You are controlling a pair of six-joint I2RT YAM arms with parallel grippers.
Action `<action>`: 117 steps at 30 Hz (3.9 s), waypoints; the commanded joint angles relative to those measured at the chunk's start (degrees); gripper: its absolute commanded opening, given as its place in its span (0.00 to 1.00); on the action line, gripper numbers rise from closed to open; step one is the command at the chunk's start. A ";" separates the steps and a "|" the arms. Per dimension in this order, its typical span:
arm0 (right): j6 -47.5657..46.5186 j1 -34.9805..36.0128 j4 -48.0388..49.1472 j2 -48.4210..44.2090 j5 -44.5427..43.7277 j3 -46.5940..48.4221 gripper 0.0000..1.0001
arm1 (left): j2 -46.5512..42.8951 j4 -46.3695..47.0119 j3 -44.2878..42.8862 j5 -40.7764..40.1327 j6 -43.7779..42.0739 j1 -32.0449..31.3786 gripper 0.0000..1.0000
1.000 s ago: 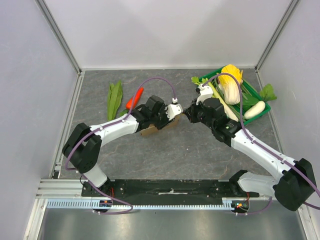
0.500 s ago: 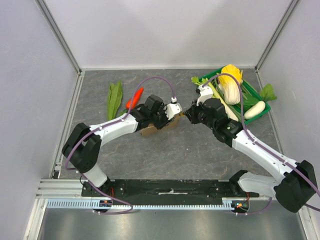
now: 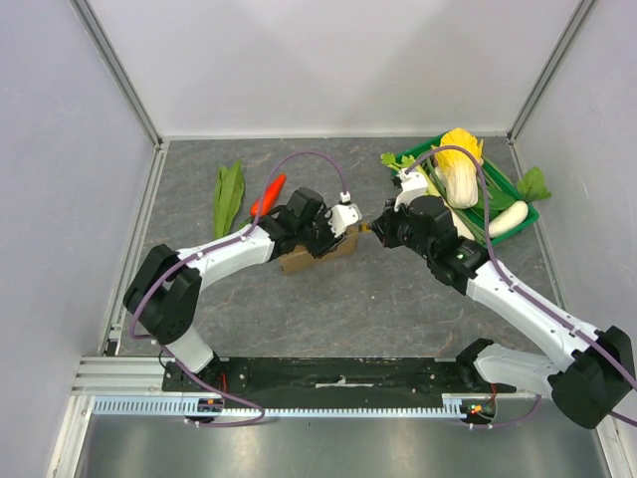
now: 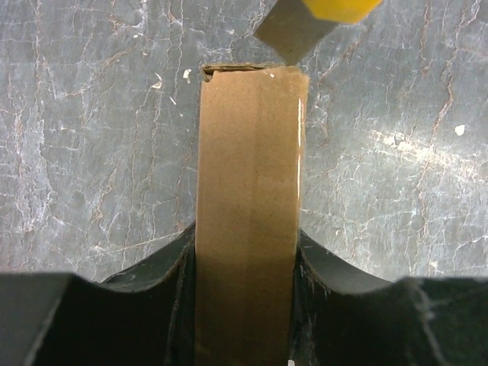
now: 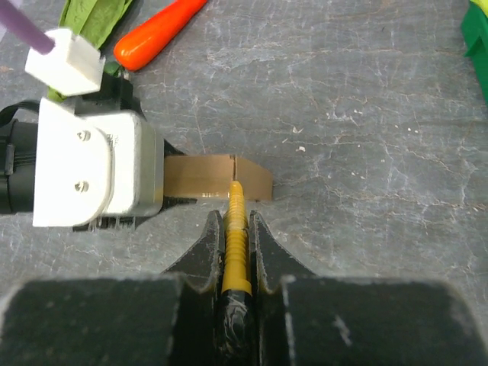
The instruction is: Unpack the express box
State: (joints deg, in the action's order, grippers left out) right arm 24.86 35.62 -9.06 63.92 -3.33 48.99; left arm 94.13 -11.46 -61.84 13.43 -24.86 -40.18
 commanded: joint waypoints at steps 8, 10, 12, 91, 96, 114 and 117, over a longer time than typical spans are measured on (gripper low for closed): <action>0.19 0.60 -5.35 -4.94 -5.36 5.59 0.00 | 1.41 -0.75 -2.23 -0.08 9.12 2.92 0.48; 0.10 0.60 -5.36 -4.86 -5.28 4.97 0.00 | 0.97 -0.66 -2.49 1.68 9.48 2.92 0.61; 0.19 0.60 -5.44 -4.60 -4.76 4.54 0.00 | 0.88 -0.49 -3.28 3.00 9.92 3.01 0.91; 3.53 1.30 15.91 27.39 6.41 14.63 0.00 | -7.81 -8.15 7.26 14.05 55.36 22.25 0.58; 3.61 1.39 17.05 30.91 10.88 17.53 0.00 | -7.38 -4.01 7.97 19.26 55.62 22.17 0.58; 0.63 2.09 13.02 33.64 8.17 22.29 0.00 | -3.25 -0.40 3.66 20.76 55.45 22.17 0.58; -0.25 2.09 11.35 32.06 5.54 22.72 0.00 | -2.72 -0.58 2.61 20.85 55.71 22.17 0.57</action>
State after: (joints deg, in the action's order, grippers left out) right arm 26.85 37.67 4.16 98.21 6.20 68.82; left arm 90.50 -14.09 -56.05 32.23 29.85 -17.80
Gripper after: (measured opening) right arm 0.130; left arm 0.578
